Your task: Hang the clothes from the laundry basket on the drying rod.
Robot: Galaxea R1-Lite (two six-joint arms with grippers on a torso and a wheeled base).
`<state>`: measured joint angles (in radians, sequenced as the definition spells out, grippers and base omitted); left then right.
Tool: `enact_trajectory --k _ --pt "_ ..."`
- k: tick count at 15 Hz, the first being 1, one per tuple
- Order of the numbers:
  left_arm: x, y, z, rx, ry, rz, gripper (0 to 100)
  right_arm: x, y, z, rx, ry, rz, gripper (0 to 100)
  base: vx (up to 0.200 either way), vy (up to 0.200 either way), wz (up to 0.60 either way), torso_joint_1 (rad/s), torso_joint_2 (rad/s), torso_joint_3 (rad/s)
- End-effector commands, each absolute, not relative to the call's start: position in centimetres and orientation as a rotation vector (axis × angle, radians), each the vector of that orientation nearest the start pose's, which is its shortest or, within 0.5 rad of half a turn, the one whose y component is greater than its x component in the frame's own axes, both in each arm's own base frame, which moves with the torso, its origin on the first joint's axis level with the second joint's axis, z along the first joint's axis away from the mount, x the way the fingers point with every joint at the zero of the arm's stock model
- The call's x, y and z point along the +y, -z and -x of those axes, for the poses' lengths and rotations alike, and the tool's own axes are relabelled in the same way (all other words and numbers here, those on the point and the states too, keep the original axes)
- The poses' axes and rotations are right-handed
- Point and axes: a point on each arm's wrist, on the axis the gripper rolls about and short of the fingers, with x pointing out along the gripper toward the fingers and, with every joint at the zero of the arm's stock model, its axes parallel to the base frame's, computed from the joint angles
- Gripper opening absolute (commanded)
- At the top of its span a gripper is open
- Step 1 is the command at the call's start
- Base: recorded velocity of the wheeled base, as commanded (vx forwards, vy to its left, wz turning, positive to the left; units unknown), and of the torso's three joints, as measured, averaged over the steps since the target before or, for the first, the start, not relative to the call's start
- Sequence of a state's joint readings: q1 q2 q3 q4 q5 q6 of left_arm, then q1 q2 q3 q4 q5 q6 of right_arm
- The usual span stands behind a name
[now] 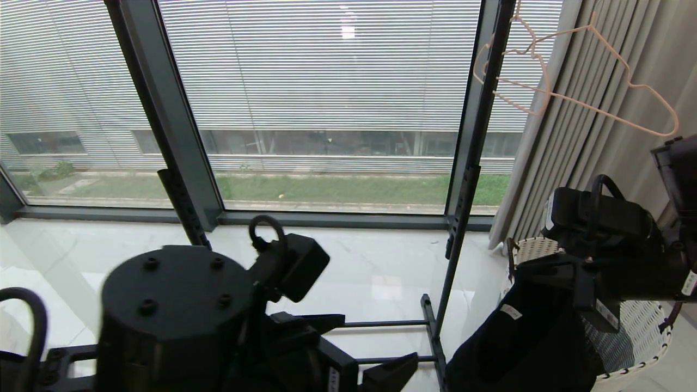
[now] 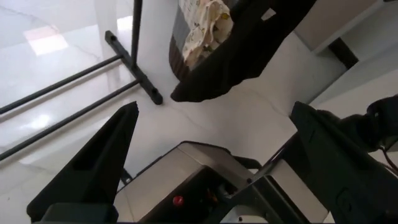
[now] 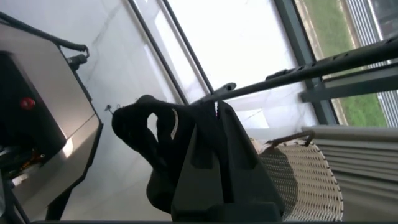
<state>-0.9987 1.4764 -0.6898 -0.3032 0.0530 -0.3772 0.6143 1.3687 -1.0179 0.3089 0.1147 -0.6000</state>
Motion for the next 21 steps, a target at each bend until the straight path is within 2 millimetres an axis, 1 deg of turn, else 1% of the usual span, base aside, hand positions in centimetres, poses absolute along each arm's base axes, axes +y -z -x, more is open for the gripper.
enact_trajectory --k 1,2,3,4,6,7,8,10,11,12,14,18,19,21 --pt "-25.2 -15.4 -13.6 0.681 0.865 0.015 100 12.2 -24.8 -16.5 0.396 -0.892 0.715 0 0.0 0.0 0.0 0.0 0.0 0.0" --pt "-26.1 -14.9 -13.7 0.688 0.871 0.006 100 12.1 -24.9 -16.3 0.39 -0.895 0.713 0 0.0 0.0 0.0 0.0 0.0 0.0" --pt "-28.9 -13.3 -14.5 0.695 0.871 -0.016 100 11.9 -25.1 -15.7 0.385 -0.911 0.712 0 0.0 0.0 0.0 0.0 0.0 0.0" --pt "-30.8 -12.2 -15.2 0.692 0.838 -0.031 100 11.7 -25.1 -15.2 0.395 -0.923 0.716 0 0.0 0.0 0.0 0.0 0.0 0.0" --pt "-33.5 -9.9 -16.6 0.683 0.76 -0.063 100 11.5 -25.4 -13.9 0.388 -0.951 0.725 0 0.0 0.0 0.0 0.0 0.0 0.0" --pt "-34.4 -9.6 -17.0 0.677 0.762 -0.056 100 11.3 -25.6 -13.4 0.381 -0.962 0.728 0 0.0 0.0 0.0 0.0 0.0 0.0" --pt "-35.0 -9.5 -17.2 0.674 0.769 -0.053 100 11.2 -25.6 -13.1 0.377 -0.967 0.729 0 0.0 0.0 0.0 0.0 0.0 0.0" --pt "-35.9 -9.4 -16.9 0.679 0.818 -0.049 100 11.0 -25.5 -12.8 0.378 -0.969 0.73 0 0.0 0.0 0.0 0.0 0.0 0.0" --pt "-36.0 -9.4 -16.8 0.684 0.829 -0.05 100 11.0 -25.4 -12.8 0.379 -0.969 0.728 0 0.0 0.0 0.0 0.0 0.0 0.0" --pt "-36.4 -8.5 -16.9 0.697 0.828 -0.062 100 10.9 -25.5 -12.7 0.372 -0.968 0.728 0 0.0 0.0 0.0 0.0 0.0 0.0" --pt "-36.6 -7.9 -18.0 0.693 0.785 -0.061 100 10.8 -25.7 -12.1 0.355 -0.981 0.728 0 0.0 0.0 0.0 0.0 0.0 0.0" --pt "-37.2 -7.0 -18.4 0.698 0.775 -0.069 100 10.9 -25.7 -11.3 0.343 -1.022 0.739 0 0.0 0.0 0.0 0.0 0.0 0.0" --pt "-37.1 -7.0 -18.4 0.697 0.769 -0.071 0 10.9 -25.6 -11.2 0.353 -1.024 0.742 0 0.0 0.0 0.0 0.0 0.0 0.0" --pt "-37.0 -6.9 -18.4 0.693 0.752 -0.08 0 10.7 -25.6 -11.1 0.352 -1.02 0.74 0 0.0 0.0 0.0 0.0 0.0 0.0"
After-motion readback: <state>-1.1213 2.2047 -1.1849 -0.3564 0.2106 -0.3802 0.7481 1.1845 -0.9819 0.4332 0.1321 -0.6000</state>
